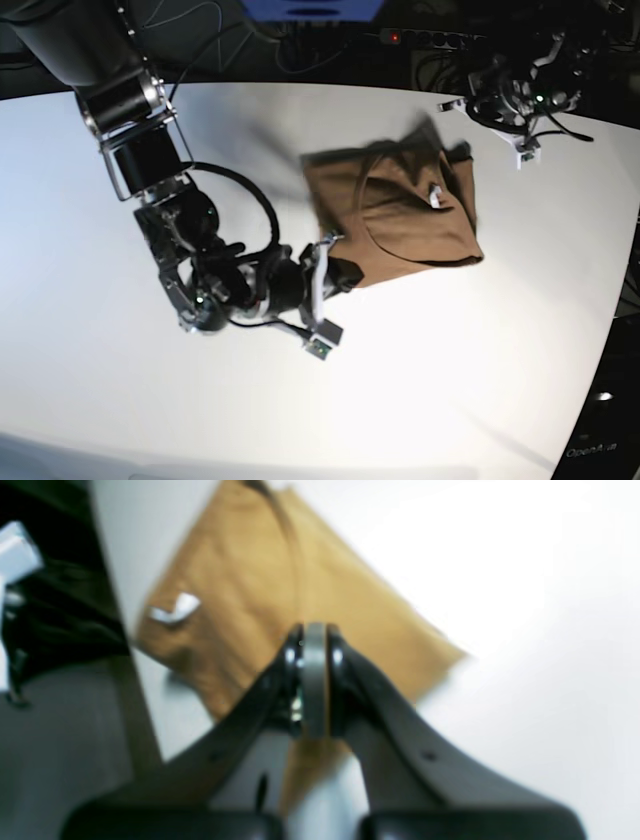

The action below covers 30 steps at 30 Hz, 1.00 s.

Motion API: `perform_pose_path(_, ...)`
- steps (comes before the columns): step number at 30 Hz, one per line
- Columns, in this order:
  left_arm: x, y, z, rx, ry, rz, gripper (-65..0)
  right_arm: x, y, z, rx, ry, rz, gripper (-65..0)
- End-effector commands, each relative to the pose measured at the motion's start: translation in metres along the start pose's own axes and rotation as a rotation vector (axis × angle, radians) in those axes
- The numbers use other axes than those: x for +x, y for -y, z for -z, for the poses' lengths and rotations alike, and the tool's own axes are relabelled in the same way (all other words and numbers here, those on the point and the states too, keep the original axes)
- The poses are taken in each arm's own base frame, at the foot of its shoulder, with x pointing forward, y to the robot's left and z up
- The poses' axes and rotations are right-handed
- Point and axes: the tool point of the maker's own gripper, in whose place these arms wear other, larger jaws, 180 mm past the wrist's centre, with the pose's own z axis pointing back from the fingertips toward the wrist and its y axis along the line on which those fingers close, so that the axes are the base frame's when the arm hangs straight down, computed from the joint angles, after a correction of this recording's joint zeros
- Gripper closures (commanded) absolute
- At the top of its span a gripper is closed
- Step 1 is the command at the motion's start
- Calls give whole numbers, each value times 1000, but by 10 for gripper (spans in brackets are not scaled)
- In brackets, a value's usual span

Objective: Fold the T-shirt properly

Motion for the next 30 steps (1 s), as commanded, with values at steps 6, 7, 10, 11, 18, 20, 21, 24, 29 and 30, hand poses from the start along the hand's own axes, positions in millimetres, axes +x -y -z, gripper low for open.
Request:
perform_pose_path(6, 15, 17, -8, -48, 48, 1, -24, 12, 5, -10, -9, 29, -30, -7)
perform_pose_path(7, 19, 22, -11, -63, 59, -1, -24, 12, 5, -10, -9, 29, -32, -7)
perform_pose_path(10, 33, 33, -16, -89, 90, -3, -24, 11, 4, -10, -7, 27, -29, -7)
perform_pose_path(11, 39, 34, -17, -93, 103, -3, -24, 9, 3, -9, -5, 26, -27, -7)
perform_pose_path(18, 56, 35, -17, -87, 116, -13, -24, 4, 8, -13, -14, 18, -21, -7)
perform_pose_path(20, 58, 32, -11, -72, 111, -16, -24, 3, 9, -14, -18, 16, -21, -7)
perform_pose_path(21, 60, 34, -9, -69, 106, -9, -24, 1, 13, -17, -27, 11, -19, -7)
perform_pose_path(24, 60, 41, -5, -70, 96, 20, -24, -5, 19, -21, -41, -1, -16, -7)
perform_pose_path(29, 70, 50, -2, -72, 105, 44, -24, -18, 24, -28, -55, -21, -15, -6)
perform_pose_path(30, 71, 52, 1, -71, 99, 42, -24, -20, 26, -33, -59, -24, -35, -6)
